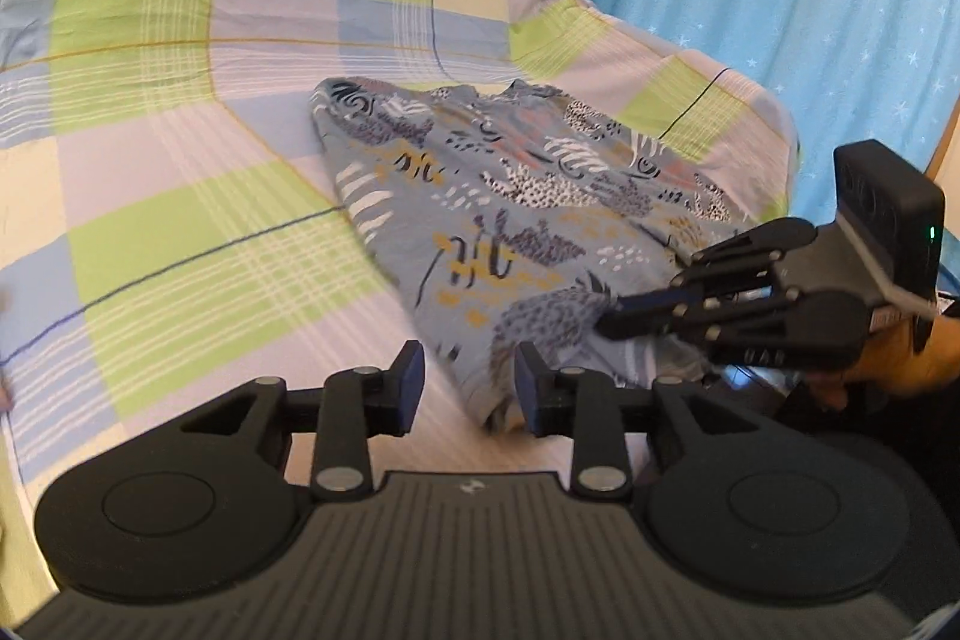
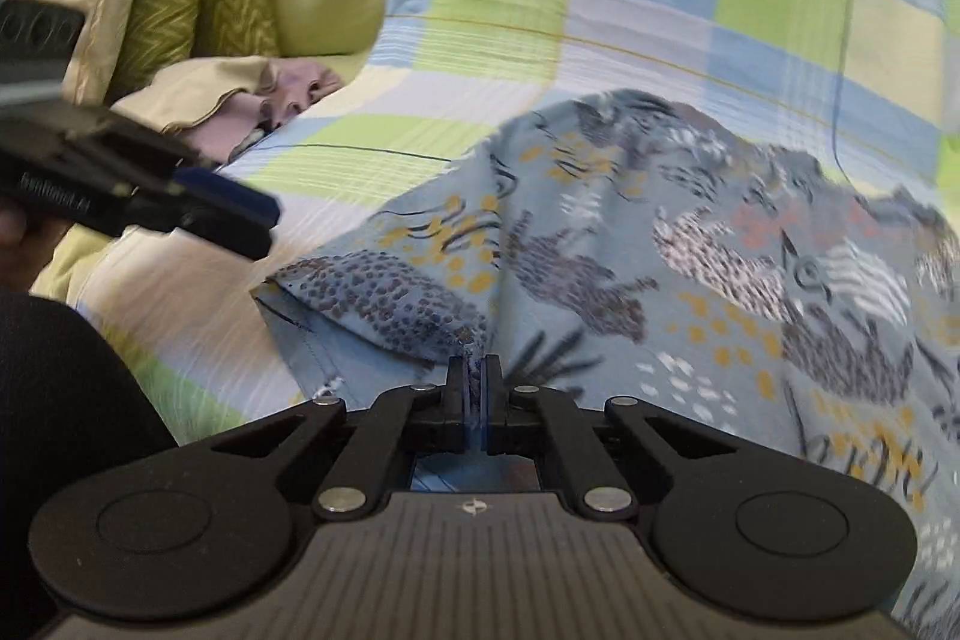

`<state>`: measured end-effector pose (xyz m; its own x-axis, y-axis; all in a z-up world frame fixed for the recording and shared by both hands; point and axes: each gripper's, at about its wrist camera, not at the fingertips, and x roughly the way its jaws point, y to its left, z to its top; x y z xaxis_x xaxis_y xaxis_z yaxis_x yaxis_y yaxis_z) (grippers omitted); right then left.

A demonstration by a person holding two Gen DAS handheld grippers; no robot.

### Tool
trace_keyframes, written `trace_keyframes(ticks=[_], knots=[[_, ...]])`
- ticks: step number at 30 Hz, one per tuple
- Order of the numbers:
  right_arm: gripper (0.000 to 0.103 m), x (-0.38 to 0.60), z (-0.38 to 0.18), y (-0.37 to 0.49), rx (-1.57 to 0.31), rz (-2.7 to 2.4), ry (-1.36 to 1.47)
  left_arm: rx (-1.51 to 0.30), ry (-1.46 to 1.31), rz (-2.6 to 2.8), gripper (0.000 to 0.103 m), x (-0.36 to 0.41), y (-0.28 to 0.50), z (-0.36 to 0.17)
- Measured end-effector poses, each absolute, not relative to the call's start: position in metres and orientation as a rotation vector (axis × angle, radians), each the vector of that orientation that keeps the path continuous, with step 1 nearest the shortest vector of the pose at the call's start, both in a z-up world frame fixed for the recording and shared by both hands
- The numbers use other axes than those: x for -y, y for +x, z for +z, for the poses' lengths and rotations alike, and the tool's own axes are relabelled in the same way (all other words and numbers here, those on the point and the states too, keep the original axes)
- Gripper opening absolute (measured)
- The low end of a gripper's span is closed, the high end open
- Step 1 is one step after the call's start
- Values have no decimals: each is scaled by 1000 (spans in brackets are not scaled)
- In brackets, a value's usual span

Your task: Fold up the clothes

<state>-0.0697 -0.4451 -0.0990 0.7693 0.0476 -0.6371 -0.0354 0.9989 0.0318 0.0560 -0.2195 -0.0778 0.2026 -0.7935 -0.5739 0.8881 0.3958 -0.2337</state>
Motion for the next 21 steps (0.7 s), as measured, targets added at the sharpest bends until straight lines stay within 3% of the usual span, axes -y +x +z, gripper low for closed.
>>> trace_keyframes(ticks=[10,12,14,21], knots=[[2,459,-95,-83,-665,12,108,-724,155,-1159,28,245,49,-99],[2,459,-95,-85,-665,19,119,-713,168,-1146,7,249,51,-96],[2,457,-93,-85,-657,38,127,-668,246,-1124,1,249,48,-89],[11,431,-86,-80,-645,197,159,-564,452,-990,0,209,38,-59]])
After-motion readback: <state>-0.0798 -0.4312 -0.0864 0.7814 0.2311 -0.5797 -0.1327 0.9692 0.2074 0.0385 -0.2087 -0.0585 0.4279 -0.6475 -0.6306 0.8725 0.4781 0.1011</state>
